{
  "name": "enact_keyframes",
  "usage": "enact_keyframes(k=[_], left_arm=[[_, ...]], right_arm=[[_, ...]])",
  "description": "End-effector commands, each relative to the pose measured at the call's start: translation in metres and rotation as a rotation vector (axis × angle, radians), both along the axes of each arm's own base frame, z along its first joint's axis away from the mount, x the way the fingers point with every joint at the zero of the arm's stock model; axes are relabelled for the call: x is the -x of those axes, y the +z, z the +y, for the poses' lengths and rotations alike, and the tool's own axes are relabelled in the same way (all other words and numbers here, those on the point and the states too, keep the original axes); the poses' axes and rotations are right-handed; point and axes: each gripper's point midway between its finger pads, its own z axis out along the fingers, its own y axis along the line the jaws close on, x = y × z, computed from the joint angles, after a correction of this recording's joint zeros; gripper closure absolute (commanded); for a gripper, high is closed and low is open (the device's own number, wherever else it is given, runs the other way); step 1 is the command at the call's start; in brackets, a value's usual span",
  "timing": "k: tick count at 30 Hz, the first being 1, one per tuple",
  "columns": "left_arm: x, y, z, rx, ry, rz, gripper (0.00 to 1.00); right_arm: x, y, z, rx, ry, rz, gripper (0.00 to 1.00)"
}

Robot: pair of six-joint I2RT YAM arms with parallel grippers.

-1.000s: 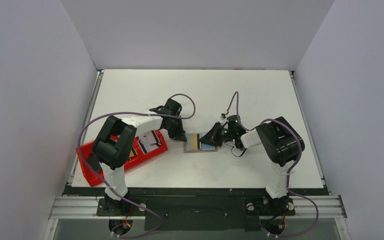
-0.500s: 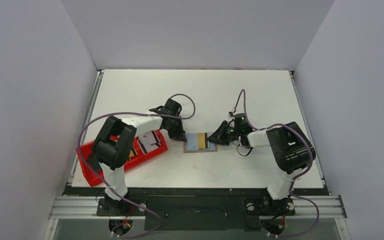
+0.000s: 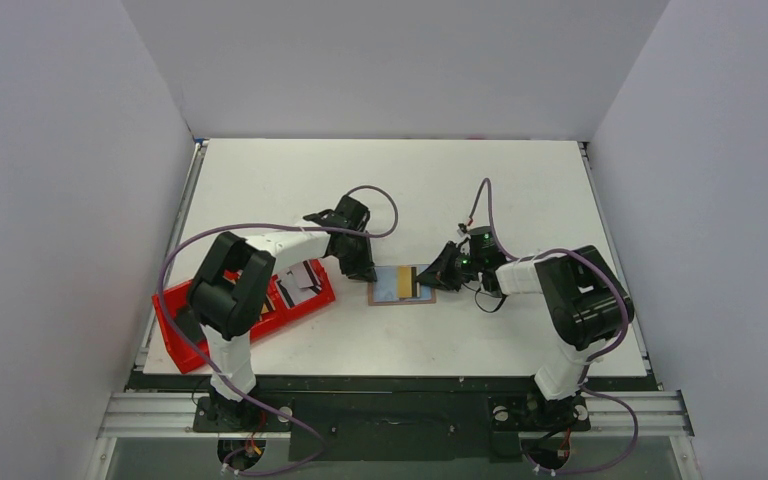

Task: Take the credit cards out of the card holder
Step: Remove the credit card from the card holder.

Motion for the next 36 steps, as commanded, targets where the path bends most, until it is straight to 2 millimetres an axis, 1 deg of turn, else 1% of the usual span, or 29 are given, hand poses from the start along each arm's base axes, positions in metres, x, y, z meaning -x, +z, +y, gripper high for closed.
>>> enact_keyframes(k=[1,3,7,10,14,16,17,18,19,20,22,23,24,27,32,33,36], left_arm=[[-0.015,0.030,-0.017,0.038,-0.043,-0.082,0.83],[-0.017,0.041,-0.021,0.061,-0.051,-0.097,0.75],[-0.019,0.059,-0.028,0.104,-0.064,-0.119,0.70],[-0.018,0.068,-0.036,0.164,-0.076,-0.117,0.68],[-0.016,0.075,-0.048,0.247,-0.094,-0.103,0.63],[-0.016,0.080,-0.053,0.295,-0.097,-0.102,0.58],[-0.015,0.079,-0.054,0.312,-0.088,-0.091,0.55],[-0.017,0.085,-0.057,0.348,-0.092,-0.101,0.53],[-0.015,0.083,-0.057,0.362,-0.080,-0.085,0.51],[-0.017,0.088,-0.059,0.397,-0.084,-0.092,0.49],[-0.016,0.088,-0.059,0.438,-0.067,-0.076,0.46],[-0.020,0.091,-0.060,0.458,-0.064,-0.088,0.45],[-0.017,0.090,-0.060,0.472,-0.061,-0.073,0.43],[-0.019,0.097,-0.063,0.531,-0.060,-0.078,0.42],[-0.019,0.101,-0.066,0.593,-0.047,-0.054,0.41],[-0.022,0.106,-0.068,0.618,-0.054,-0.071,0.41],[-0.023,0.110,-0.069,0.658,-0.046,-0.067,0.41]], right_arm=[[-0.008,0.015,-0.004,0.001,-0.008,-0.057,1.00],[-0.009,0.018,-0.003,-0.008,-0.008,-0.060,1.00],[-0.009,0.024,-0.003,-0.037,-0.009,-0.062,1.00],[-0.010,0.031,-0.004,-0.056,-0.011,-0.073,1.00],[-0.012,0.039,-0.004,-0.071,-0.013,-0.083,1.00],[-0.012,0.043,-0.005,-0.084,-0.012,-0.088,1.00],[-0.012,0.044,-0.005,-0.090,-0.015,-0.085,1.00],[-0.012,0.048,-0.005,-0.102,-0.014,-0.089,1.00],[-0.012,0.049,-0.005,-0.111,-0.019,-0.086,1.00],[-0.013,0.053,-0.006,-0.127,-0.018,-0.094,1.00],[-0.015,0.060,-0.006,-0.158,-0.026,-0.096,1.00],[-0.017,0.063,-0.006,-0.175,-0.032,-0.098,1.00],[-0.016,0.066,-0.006,-0.190,-0.035,-0.093,1.00],[-0.018,0.076,-0.006,-0.226,-0.036,-0.110,1.00],[-0.021,0.092,-0.004,-0.303,-0.056,-0.114,1.00],[-0.022,0.096,-0.003,-0.314,-0.055,-0.125,1.00],[-0.023,0.105,-0.002,-0.343,-0.061,-0.129,1.00]])
